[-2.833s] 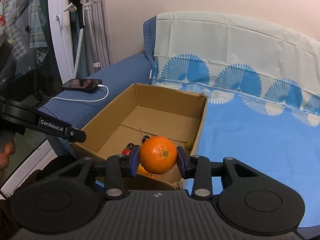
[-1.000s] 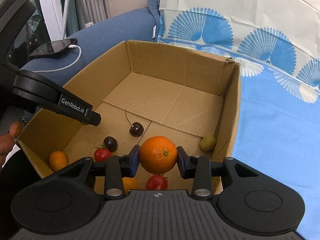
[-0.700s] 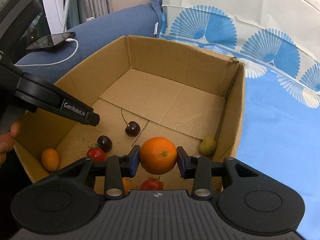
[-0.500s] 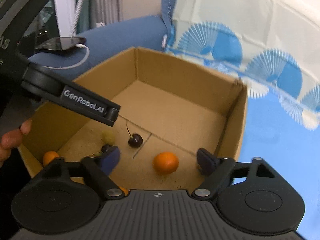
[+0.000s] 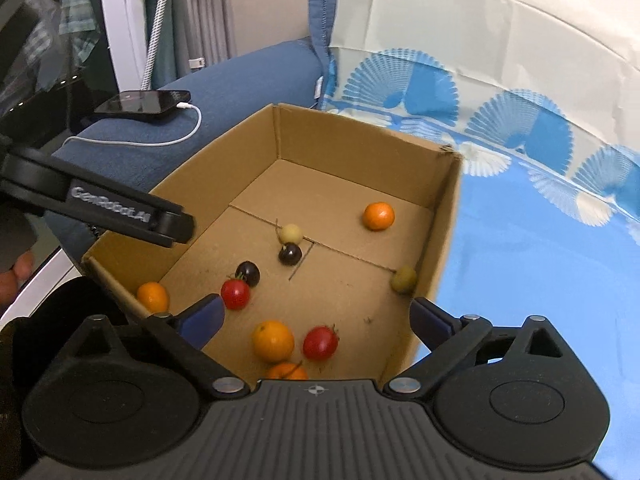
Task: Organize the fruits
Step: 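Open the right tool dropping the orange fruit while the left tool releases the tan fruit, then lift both open tools up out of the box and hold them still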
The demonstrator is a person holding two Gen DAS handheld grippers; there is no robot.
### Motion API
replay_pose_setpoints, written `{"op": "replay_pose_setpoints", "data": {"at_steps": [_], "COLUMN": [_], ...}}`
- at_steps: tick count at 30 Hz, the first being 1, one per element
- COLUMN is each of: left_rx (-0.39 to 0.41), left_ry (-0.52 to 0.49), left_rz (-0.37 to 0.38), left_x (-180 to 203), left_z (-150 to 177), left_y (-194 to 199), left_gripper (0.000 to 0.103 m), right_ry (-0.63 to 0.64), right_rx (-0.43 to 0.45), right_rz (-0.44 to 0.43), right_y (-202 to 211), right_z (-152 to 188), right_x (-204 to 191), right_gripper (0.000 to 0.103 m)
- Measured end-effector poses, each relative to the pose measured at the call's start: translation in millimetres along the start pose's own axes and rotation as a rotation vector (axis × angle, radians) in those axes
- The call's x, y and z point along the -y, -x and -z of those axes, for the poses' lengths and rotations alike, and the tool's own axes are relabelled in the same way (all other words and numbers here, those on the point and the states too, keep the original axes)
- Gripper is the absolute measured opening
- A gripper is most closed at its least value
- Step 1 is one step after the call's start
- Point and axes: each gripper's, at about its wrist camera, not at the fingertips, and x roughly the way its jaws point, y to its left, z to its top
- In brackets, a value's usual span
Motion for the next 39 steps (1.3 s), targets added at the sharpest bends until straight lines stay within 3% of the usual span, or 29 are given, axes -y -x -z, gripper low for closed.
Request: {"op": "replay_pose_setpoints", "data": {"at_steps": [9,16,30,39], "left_rx": [0.049,0.090,0.111,0.149], "left_ry": [0.005,-0.006,-0.049,-0.009], "left_rz": [-0.020,-0.027,-0.045,-0.068], "left_x": [2,12,16,10], "left_z": [31,50,67,69], "left_y": [48,74,92,102], "left_gripper": [0.103,0.103,0.103,0.103], "right_ry": [-0.042,-0.018,-0.022,-0.003], "right_rx": [0.061,0.123,0.176,0.195], "right_rz": [0.082,0.092,0.105,0.109], "right_y": [44,72,104,110], "right_z": [26,41,54,54], "right_x": [-7,-15,-22,-24], "right_gripper": [0.100,0.102,0.102,0.102]}}
